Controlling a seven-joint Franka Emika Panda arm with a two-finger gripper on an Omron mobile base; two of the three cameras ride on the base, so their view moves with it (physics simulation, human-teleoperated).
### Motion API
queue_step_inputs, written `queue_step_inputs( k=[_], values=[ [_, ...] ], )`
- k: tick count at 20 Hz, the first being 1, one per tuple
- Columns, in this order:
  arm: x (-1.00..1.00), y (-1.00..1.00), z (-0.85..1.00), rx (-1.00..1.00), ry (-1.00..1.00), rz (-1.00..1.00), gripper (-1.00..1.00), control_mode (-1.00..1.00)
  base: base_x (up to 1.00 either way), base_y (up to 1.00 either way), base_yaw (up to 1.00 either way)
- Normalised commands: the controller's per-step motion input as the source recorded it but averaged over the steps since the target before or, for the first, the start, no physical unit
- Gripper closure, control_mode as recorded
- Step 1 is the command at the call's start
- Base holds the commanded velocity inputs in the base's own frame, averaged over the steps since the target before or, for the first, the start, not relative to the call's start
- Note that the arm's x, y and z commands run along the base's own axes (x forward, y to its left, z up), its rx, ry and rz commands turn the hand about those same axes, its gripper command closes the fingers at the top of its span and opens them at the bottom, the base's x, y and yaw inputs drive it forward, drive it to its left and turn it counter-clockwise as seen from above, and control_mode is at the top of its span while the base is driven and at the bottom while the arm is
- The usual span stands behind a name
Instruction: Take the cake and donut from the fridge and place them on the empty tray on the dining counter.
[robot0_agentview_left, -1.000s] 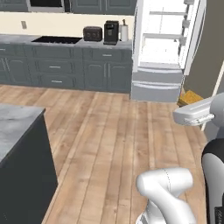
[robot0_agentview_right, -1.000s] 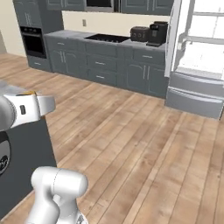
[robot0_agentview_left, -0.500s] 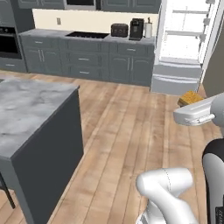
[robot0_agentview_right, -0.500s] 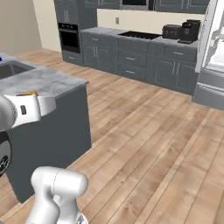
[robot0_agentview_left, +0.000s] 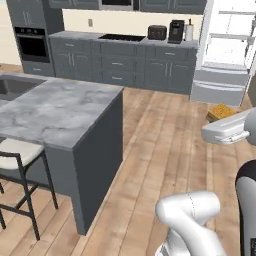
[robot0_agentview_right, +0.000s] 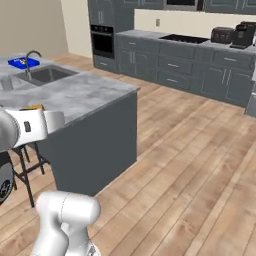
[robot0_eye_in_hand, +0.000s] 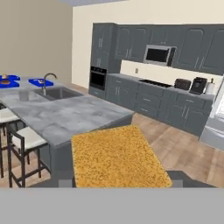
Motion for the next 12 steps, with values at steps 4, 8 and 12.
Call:
queue_step_inputs(
  k=[4, 8, 12],
  values=[
    [0.00, 0.00, 0.00, 0.00, 0.00, 0.00, 1.00, 1.00, 0.00, 1.00, 0.00],
    [0.00, 0.00, 0.00, 0.00, 0.00, 0.00, 1.00, 1.00, -0.11, 1.00, 0.00],
    [0.00, 0.00, 0.00, 0.00, 0.00, 0.00, 1.00, 1.00, -0.57, 1.00, 0.00]
  ],
)
